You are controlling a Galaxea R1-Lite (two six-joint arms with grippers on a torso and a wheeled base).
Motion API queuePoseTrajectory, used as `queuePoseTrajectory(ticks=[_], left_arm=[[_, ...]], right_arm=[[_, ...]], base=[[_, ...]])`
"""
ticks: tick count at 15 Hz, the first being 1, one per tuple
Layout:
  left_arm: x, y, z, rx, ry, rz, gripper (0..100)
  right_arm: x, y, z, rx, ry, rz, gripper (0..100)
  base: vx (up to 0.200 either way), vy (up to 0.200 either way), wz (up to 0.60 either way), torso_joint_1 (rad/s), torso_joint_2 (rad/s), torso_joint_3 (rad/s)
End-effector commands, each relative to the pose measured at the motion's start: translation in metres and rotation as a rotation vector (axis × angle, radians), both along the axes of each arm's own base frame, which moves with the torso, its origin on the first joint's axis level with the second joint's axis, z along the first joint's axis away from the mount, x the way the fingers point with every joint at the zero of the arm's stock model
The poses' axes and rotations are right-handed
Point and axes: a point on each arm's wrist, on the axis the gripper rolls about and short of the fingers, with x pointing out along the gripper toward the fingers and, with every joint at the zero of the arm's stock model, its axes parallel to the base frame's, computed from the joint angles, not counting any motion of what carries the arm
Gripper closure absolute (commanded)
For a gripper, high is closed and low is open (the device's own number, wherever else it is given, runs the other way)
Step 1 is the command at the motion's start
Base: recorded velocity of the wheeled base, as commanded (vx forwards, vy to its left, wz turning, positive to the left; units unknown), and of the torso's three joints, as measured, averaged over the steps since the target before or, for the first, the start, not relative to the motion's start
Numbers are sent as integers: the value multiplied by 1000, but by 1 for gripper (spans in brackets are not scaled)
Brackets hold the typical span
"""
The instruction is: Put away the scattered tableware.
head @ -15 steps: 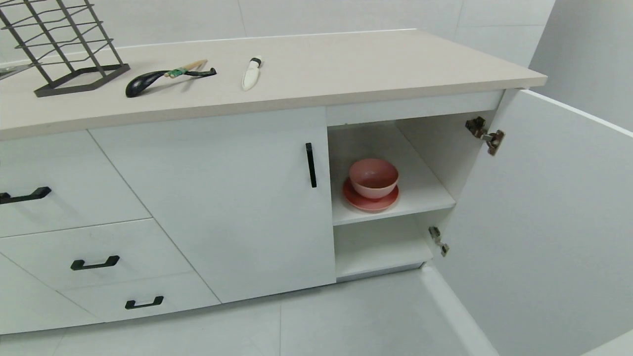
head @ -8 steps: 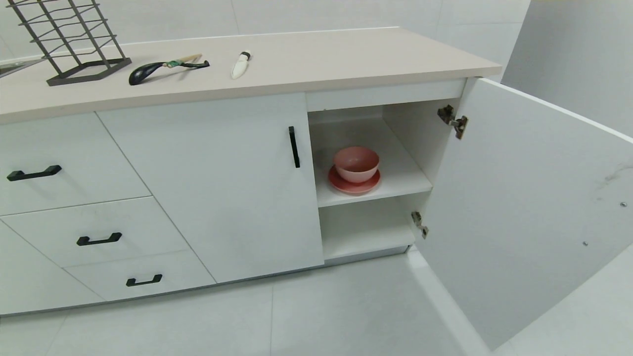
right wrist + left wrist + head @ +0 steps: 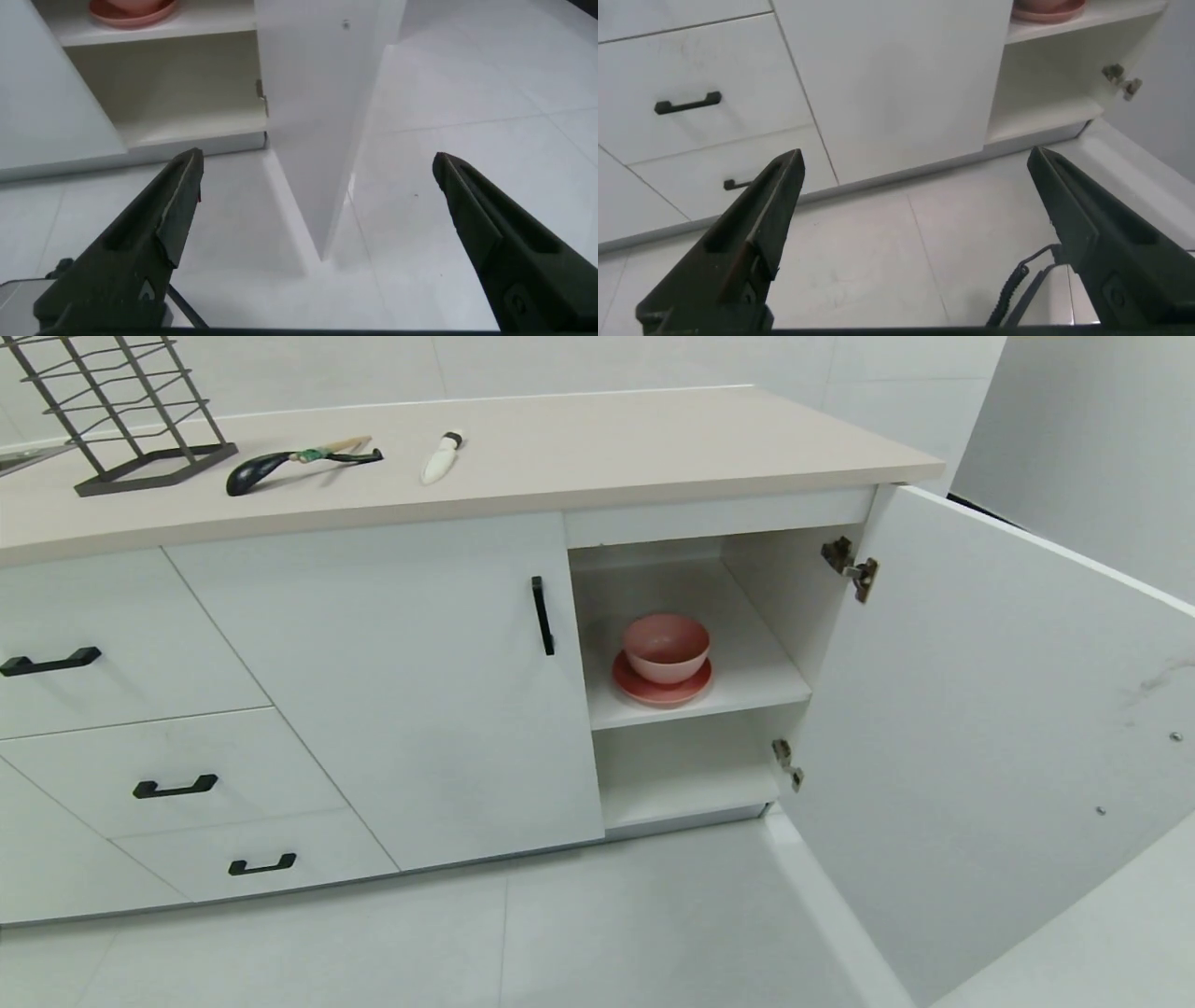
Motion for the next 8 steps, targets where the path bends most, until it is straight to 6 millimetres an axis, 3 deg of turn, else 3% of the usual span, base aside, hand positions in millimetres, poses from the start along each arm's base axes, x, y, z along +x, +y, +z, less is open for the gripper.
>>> queuePoseTrajectory(ticks=[1,4,8], left_arm=[[0,0,0,2,3,-1,0],[0,0,0,8,1,-1,0],[0,0,0,6,1,-1,0]], right_arm=[[0,0,0,-1,0,0,0],[0,0,0,-1,-2,2,0],[-2,0,-1,-1,-25,14,0]], base=[[0,-200,0,7,2,7],[-200,-200,0,4,2,4],[-200,0,0,6,1,1]])
